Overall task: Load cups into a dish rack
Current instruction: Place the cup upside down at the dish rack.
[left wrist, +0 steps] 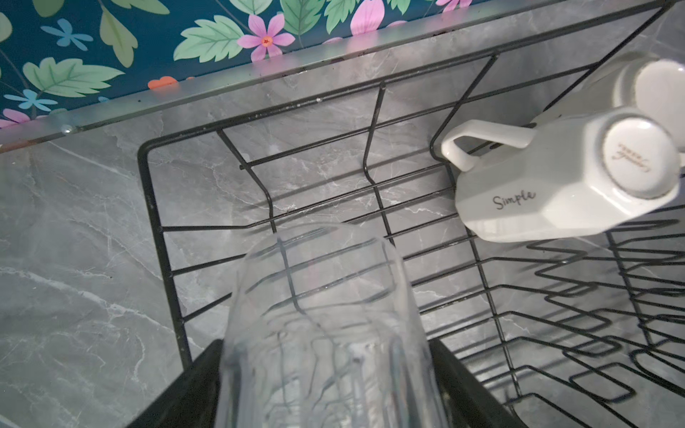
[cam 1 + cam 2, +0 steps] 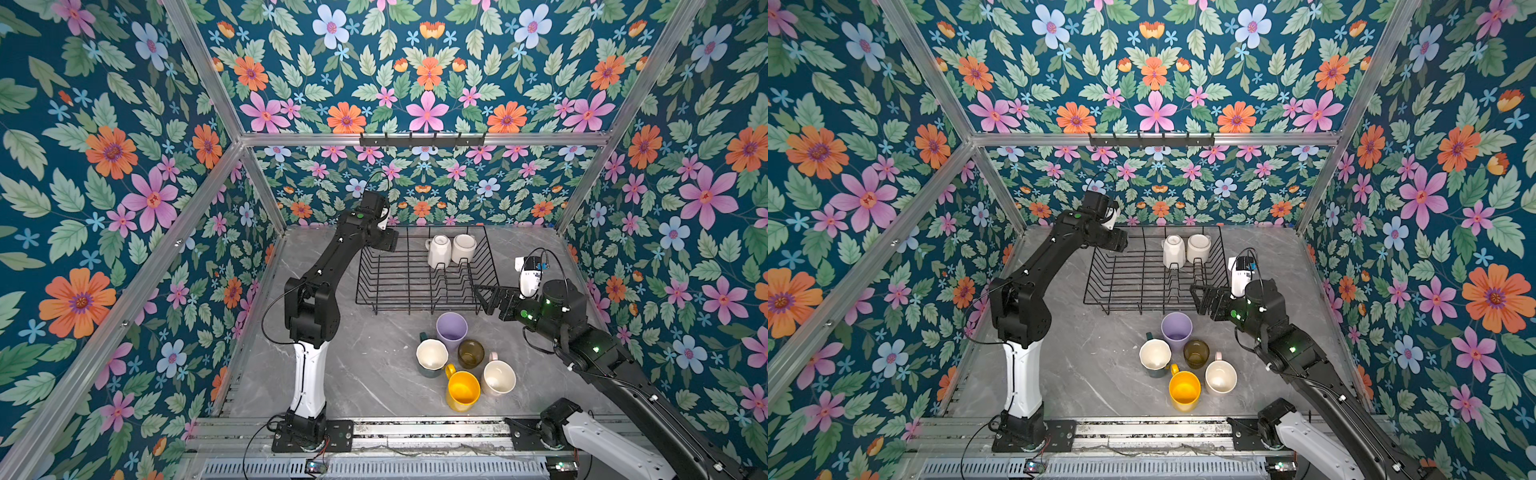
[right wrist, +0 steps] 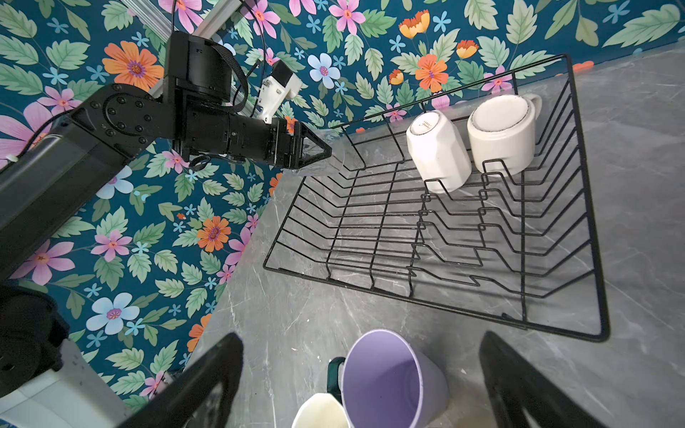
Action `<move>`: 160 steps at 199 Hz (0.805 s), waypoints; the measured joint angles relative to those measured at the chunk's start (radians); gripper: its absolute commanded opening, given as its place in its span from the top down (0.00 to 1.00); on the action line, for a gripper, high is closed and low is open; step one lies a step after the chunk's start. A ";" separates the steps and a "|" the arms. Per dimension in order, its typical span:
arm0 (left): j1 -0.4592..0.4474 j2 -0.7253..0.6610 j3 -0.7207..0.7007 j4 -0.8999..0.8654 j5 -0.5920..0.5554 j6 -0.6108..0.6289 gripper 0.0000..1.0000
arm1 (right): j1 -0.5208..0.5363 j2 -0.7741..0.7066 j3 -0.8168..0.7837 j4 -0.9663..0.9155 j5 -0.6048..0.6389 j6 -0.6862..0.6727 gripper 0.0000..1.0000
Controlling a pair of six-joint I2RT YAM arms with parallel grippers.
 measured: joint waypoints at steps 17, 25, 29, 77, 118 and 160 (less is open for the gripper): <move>0.000 0.019 0.008 -0.020 -0.004 0.000 1.00 | 0.000 0.001 -0.002 0.000 -0.004 0.002 0.02; 0.000 0.026 0.009 -0.028 -0.007 0.002 1.00 | 0.000 0.002 -0.002 0.000 -0.004 0.002 0.02; 0.000 0.030 0.010 -0.032 -0.008 0.002 1.00 | 0.000 0.003 -0.003 0.000 -0.004 0.002 0.02; 0.000 0.085 0.040 -0.049 -0.027 0.005 1.00 | 0.000 0.007 -0.017 0.000 -0.016 0.012 0.02; 0.001 0.143 0.077 -0.060 -0.035 0.006 1.00 | 0.000 0.007 -0.033 0.001 -0.019 0.028 0.02; 0.001 0.191 0.109 -0.076 -0.038 0.006 1.00 | 0.000 0.006 -0.040 0.003 -0.026 0.033 0.02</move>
